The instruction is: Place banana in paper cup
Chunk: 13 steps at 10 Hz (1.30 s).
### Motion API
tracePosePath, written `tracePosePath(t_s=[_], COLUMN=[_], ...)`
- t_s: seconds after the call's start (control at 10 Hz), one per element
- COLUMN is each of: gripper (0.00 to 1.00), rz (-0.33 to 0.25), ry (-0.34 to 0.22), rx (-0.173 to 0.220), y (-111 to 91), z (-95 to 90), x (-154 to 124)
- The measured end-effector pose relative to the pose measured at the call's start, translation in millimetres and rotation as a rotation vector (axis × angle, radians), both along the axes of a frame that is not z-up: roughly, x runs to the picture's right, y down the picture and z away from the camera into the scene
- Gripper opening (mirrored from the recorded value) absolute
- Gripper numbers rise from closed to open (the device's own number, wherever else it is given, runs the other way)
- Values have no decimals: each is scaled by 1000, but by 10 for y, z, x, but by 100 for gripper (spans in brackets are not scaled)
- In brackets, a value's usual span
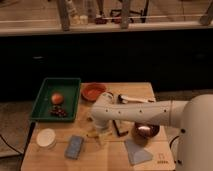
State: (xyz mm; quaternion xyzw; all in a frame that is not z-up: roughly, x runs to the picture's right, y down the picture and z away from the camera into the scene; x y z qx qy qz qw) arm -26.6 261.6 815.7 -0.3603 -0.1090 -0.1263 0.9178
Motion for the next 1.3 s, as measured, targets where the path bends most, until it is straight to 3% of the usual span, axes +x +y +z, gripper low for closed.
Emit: tracePosePath(t_s=[0.2, 0.9, 1.3], gripper=[71, 4, 0], rz=[1, -2, -18], ry=[7, 5, 8], rx=[-26, -26, -21], y=[99, 9, 27], z=[80, -8, -114], x=[10, -3, 28])
